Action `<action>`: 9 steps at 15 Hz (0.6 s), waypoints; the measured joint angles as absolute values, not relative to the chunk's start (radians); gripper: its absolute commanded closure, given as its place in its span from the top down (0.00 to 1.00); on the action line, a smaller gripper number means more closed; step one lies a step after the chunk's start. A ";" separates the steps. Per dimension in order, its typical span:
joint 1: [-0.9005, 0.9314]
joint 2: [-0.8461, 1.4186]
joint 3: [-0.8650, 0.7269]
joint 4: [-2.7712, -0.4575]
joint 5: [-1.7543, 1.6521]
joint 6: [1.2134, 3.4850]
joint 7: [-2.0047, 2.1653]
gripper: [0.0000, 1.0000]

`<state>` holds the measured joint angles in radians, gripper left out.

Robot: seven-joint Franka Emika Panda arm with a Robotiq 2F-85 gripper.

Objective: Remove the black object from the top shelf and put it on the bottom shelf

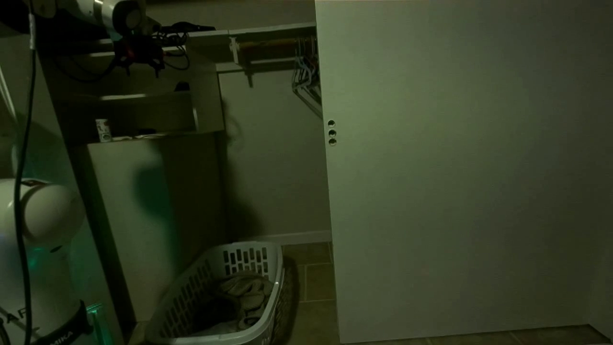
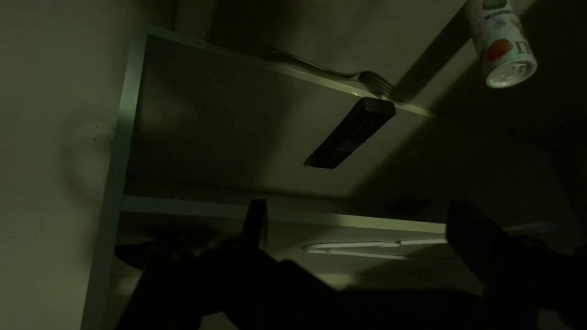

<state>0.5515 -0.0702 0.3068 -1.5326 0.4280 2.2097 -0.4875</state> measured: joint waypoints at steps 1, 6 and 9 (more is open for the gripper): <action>0.543 -0.067 0.319 -1.531 0.417 2.210 -0.477 1.00; 0.526 0.004 0.384 -1.446 0.384 2.212 -0.359 1.00; 0.525 0.062 0.406 -1.370 0.333 2.224 -0.241 1.00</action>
